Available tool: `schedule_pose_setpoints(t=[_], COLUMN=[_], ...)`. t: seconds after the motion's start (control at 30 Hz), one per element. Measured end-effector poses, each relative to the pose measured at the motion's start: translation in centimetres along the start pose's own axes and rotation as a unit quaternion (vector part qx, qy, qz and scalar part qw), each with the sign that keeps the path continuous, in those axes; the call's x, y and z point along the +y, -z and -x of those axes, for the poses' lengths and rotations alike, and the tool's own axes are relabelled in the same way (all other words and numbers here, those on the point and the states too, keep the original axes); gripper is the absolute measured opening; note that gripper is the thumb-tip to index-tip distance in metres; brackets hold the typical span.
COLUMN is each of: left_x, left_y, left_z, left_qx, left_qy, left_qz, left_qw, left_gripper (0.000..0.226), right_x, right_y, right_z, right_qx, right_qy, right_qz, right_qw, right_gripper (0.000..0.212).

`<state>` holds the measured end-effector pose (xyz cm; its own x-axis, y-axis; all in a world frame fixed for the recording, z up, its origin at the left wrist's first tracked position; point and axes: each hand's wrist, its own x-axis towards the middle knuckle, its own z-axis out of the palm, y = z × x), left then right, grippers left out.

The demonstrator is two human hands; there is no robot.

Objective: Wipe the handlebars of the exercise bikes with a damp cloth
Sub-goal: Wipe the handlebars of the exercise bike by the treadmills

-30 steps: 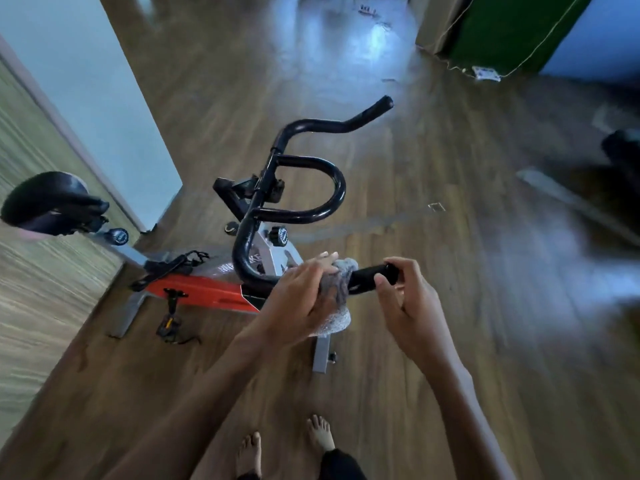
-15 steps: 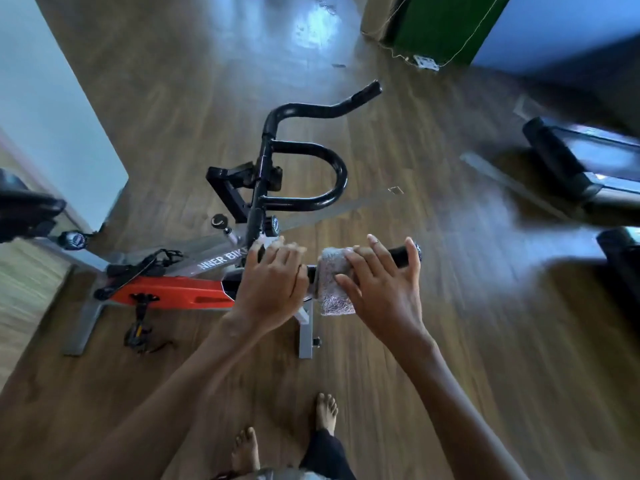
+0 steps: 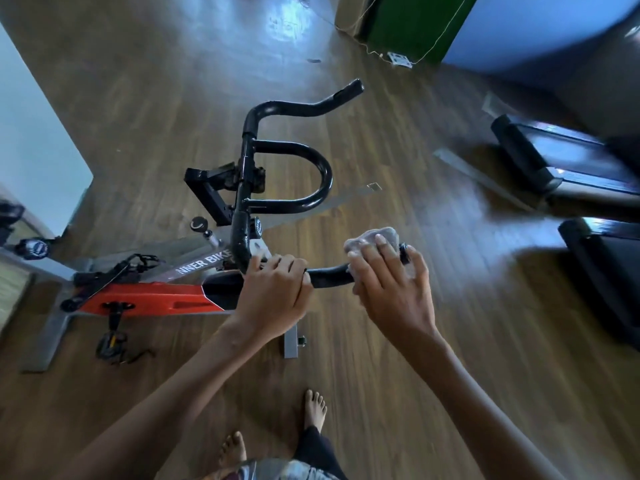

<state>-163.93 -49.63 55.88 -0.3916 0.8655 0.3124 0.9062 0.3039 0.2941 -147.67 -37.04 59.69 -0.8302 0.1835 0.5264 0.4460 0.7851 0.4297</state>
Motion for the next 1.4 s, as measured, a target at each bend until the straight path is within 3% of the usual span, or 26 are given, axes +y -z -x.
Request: schedule_pose_setpoints(t=[0.07,0.13,0.23,0.3,0.4,0.47,0.5,0.6,0.63,0.7,0.77,0.83,0.9,0.97,1.07,1.1,1.13,1.2,1.27,1.3,1.37,1.4], left_x=[1.7,3.0,3.3,2.6,1.2,0.6,0.5,0.5,0.4,0.4,0.2,0.1,0.1,0.2,0.3,0.3,0.3,0.3,0.4,0.4,0.3,0.2], left_y=[-0.4,-0.8,-1.5,-1.7,-1.3,-1.3,-1.4,-1.6,-1.6,-1.8,-2.0,-2.0,-2.0,-2.1,-2.1,-2.0,-2.0,-1.9,-1.9,-1.9,-1.7,-1.7], left_z=[-0.9,-1.8,-2.2,-1.9,-1.4,-1.0,-0.9,-1.0,-1.0,-0.9,-0.8,-0.8,-0.9,-0.8,-0.8,-0.8,-0.8,-1.0,-0.9,-0.9,-1.0,-0.9], left_qx=[-0.007,-0.011,-0.003,0.005,0.012,0.021,0.025,0.036,0.041,0.047,0.047,0.05,0.05,0.057,0.056,0.058,0.06,0.053,0.053,0.054,0.043,0.041], left_qy=[-0.024,-0.039,-0.046,-0.059,-0.047,-0.041,-0.04,-0.04,-0.039,-0.041,-0.046,-0.05,-0.053,-0.049,-0.055,-0.056,-0.055,-0.056,-0.051,-0.047,-0.056,-0.061], left_qz=[0.028,0.031,0.0,-0.005,-0.016,-0.041,-0.044,-0.019,-0.011,0.001,0.008,0.005,0.006,0.004,0.016,0.016,0.013,0.008,-0.001,-0.004,-0.003,-0.009], left_qw=[0.999,0.999,0.999,0.998,0.999,0.998,0.998,0.998,0.998,0.998,0.998,0.997,0.997,0.997,0.997,0.997,0.997,0.997,0.997,0.997,0.998,0.997], left_gripper=[0.045,0.044,0.043,0.044,0.047,0.046,0.045,0.043,0.043,0.042,0.043,0.043,0.042,0.041,0.039,0.039,0.039,0.04,0.04,0.04,0.041,0.042], right_x=[1.5,2.1,1.7,1.1,-0.1,0.5,1.0,1.2,1.1,1.0,1.6,2.1,1.6,1.0,1.5,2.1,2.4,2.0,1.3,1.3,1.7,2.3], right_y=[0.3,0.8,1.5,1.1,0.6,-0.1,-0.5,0.1,0.0,0.1,-0.2,-1.0,-0.8,-0.3,-0.6,-1.2,-1.6,-0.9,-0.3,0.2,0.6,0.9], right_z=[0.0,-0.2,-1.8,-2.5,-1.8,-0.5,-0.3,-2.8,-3.0,-2.3,-0.6,-0.6,-1.7,-2.1,0.0,0.2,0.1,-1.4,-2.3,-2.3,-1.6,-1.5], right_qx=[0.029,0.033,0.026,0.062,0.1,0.086,0.086,0.089,0.075,0.06,0.038,0.044,0.065,0.039,0.027,0.026,0.026,0.047,0.022,-0.009,-0.033,-0.031], right_qy=[-0.036,-0.123,-0.275,-0.337,-0.297,-0.194,-0.181,-0.357,-0.39,-0.357,-0.237,-0.251,-0.359,-0.379,-0.23,-0.197,-0.201,-0.311,-0.391,-0.382,-0.279,-0.237], right_qz=[-0.014,-0.103,-0.323,-0.335,-0.373,-0.341,-0.365,-0.472,-0.472,-0.44,-0.398,-0.429,-0.441,-0.412,-0.357,-0.367,-0.396,-0.438,-0.43,-0.389,-0.33,-0.327], right_qw=[0.999,0.986,0.905,0.878,0.873,0.916,0.909,0.801,0.787,0.822,0.885,0.867,0.82,0.828,0.905,0.909,0.896,0.842,0.814,0.838,0.901,0.914], right_gripper=[0.025,0.025,0.021,0.012,0.019,0.018,0.018,0.021,0.023,0.026,0.033,0.03,0.024,0.026,0.034,0.034,0.033,0.028,0.025,0.023,0.026,0.027])
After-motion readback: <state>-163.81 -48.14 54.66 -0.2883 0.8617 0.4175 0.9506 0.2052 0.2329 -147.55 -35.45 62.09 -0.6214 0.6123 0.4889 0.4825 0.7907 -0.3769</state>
